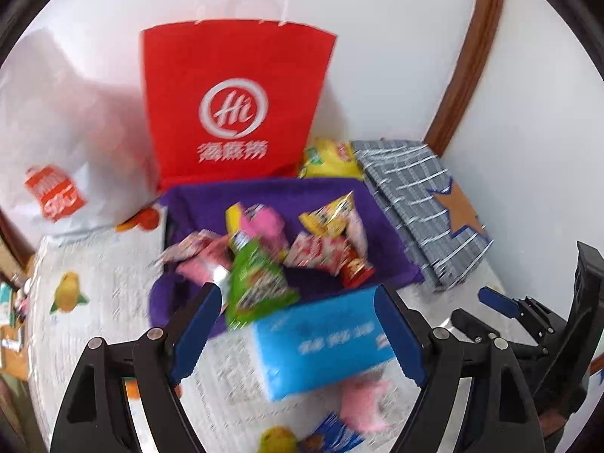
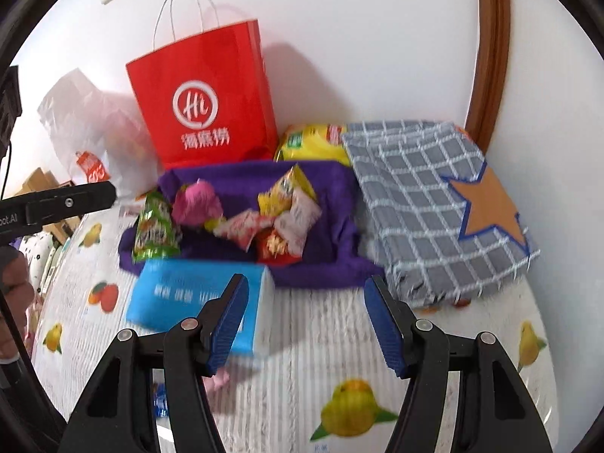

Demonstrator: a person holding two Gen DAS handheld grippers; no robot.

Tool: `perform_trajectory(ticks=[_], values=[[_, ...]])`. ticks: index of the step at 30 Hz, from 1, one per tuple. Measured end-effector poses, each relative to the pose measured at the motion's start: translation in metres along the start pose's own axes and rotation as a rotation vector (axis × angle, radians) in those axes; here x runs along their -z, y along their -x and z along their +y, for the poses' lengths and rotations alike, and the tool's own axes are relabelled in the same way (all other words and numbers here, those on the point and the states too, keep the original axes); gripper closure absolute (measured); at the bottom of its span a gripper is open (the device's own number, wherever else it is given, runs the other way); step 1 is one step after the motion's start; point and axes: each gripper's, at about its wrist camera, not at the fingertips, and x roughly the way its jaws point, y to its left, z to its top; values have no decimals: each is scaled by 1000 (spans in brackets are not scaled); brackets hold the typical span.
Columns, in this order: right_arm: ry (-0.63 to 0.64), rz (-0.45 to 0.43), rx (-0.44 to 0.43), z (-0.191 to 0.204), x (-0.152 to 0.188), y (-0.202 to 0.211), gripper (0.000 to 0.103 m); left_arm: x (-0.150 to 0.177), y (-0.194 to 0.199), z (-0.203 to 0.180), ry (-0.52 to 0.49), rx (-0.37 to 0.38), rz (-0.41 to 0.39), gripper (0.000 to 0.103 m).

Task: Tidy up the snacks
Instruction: 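Move both tools back over the bed toward the blue and pink packets, then grasp the blue snack packet with the left tool while the right tool grasps the pink packet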

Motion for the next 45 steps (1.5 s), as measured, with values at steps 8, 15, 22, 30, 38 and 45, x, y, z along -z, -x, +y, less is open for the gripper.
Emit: perform_trajectory(ticks=[8,15,22,30,38,45], values=[[40,78,-89,29,48,-9,39,58,1,34,58,-91,73,22],[65,142,-137,57,77,-28,39,94,8,43,98,-90,93,22],[36,170,-165,72,93,-48,45,124,5,52,124,-88,125,22],[29,167,-122,82,97,-66,56,150,-9,64,145,-93,172,22],[69,136,-101,80,97,-69,63,177,-23,73,152,-89,166,23],[127,77,-55,88,102,-69,61,184,-22,66,95,-117,126,22]])
